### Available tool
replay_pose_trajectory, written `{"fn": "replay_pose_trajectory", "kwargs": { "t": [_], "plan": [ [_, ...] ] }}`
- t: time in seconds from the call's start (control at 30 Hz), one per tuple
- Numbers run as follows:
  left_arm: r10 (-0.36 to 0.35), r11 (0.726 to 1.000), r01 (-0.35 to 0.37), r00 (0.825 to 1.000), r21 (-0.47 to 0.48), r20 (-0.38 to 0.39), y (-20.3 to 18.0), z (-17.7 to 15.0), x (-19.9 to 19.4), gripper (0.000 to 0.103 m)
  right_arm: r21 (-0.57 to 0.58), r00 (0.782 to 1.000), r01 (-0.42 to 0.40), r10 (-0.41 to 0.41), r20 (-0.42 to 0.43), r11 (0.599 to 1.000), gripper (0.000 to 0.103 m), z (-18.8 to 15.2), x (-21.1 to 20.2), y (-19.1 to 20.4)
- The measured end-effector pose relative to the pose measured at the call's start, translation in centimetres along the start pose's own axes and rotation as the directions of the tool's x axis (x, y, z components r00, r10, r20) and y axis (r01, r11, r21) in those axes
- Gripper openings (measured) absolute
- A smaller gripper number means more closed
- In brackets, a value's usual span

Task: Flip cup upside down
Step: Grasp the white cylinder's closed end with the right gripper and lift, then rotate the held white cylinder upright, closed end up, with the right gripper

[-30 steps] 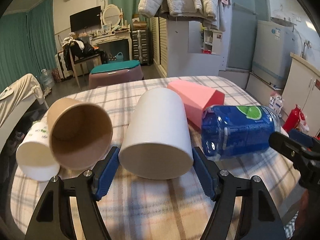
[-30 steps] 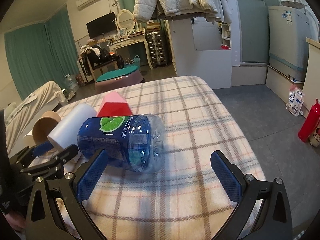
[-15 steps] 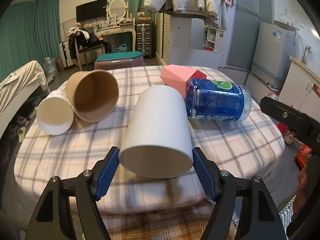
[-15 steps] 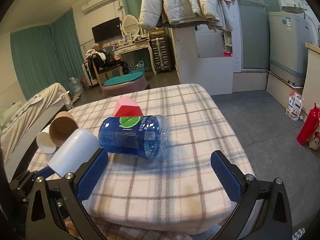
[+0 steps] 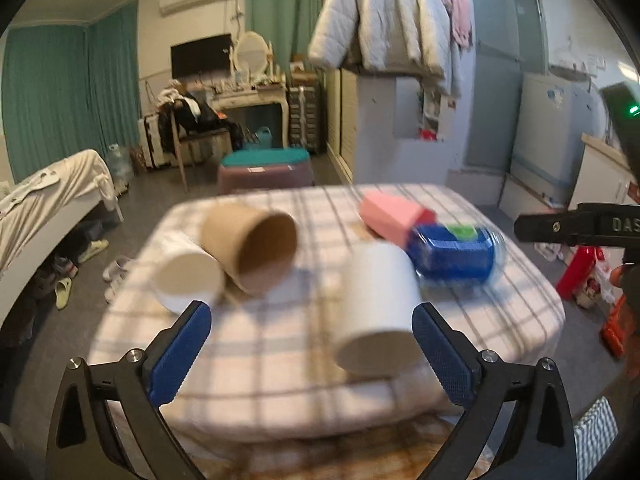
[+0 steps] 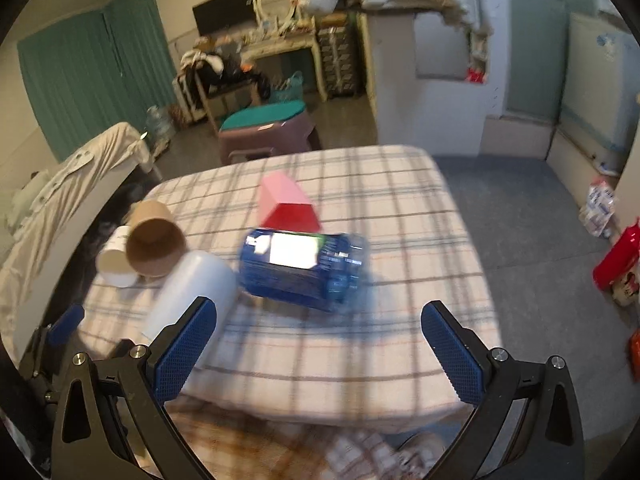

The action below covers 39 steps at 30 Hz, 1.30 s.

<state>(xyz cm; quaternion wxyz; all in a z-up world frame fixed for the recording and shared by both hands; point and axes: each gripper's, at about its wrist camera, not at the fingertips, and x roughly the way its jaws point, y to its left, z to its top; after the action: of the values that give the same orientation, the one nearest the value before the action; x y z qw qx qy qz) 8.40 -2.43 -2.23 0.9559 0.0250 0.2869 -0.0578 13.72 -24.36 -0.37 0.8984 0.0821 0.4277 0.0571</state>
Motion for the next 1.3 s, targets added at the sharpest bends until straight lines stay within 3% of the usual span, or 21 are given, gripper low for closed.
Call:
{"fn": "replay_pose_trajectory", "kwargs": {
  "t": [0.13, 0.27, 0.5, 0.63, 0.9, 0.97, 1.1, 1.2, 1.3],
  "plan": [
    [0.039, 0.999, -0.039, 0.999, -0.030, 0.012, 3.9, 1.4, 0.4, 0.103, -0.010, 0.986, -0.062, 0.060, -0.154, 0.998, 0.103, 2.1, 2.7, 3.2],
    [0.055, 0.993, -0.056, 0.998, -0.100, -0.011, 8.0, 1.4, 1.9, 0.103, -0.016, 0.943, -0.118, 0.107, -0.316, 0.993, 0.103, 2.8, 7.0, 6.9],
    [0.037, 0.988, -0.042, 0.999, -0.146, -0.034, 12.1, 0.2, 3.6, 0.103, 0.034, 0.888, -0.082, 0.089, -0.451, 0.996, 0.103, 3.3, 13.1, 9.2],
    [0.026, 0.986, -0.032, 0.999, -0.162, -0.039, 13.6, -0.2, 4.7, 0.103, 0.041, 0.871, -0.047, 0.061, -0.488, 0.998, 0.099, 3.3, 15.0, 9.8],
    [0.016, 0.979, -0.029, 0.998, -0.204, -0.065, 15.1, -1.4, 5.8, 0.103, 0.024, 0.852, 0.000, 0.013, -0.523, 1.000, 0.083, 3.7, 17.0, 9.9],
    [0.026, 0.978, -0.039, 0.997, -0.203, -0.069, 15.4, -1.6, 5.9, 0.103, 0.030, 0.848, -0.009, 0.024, -0.530, 0.999, 0.071, 3.8, 17.2, 9.8],
    [0.038, 0.973, -0.052, 0.997, -0.226, -0.065, 16.4, -1.6, 5.5, 0.103, -0.006, 0.849, -0.023, 0.017, -0.528, 1.000, 0.071, 4.3, 17.4, 10.9],
    [0.051, 0.971, -0.064, 0.997, -0.231, -0.062, 16.7, -1.4, 5.3, 0.103, -0.036, 0.863, -0.038, 0.015, -0.506, 0.999, 0.071, 4.5, 16.6, 11.6],
    [0.059, 0.972, -0.070, 0.997, -0.225, -0.056, 16.5, -1.2, 4.9, 0.103, -0.072, 0.899, -0.079, 0.039, -0.437, 0.994, 0.071, 4.9, 14.6, 12.5]
  ]
}}
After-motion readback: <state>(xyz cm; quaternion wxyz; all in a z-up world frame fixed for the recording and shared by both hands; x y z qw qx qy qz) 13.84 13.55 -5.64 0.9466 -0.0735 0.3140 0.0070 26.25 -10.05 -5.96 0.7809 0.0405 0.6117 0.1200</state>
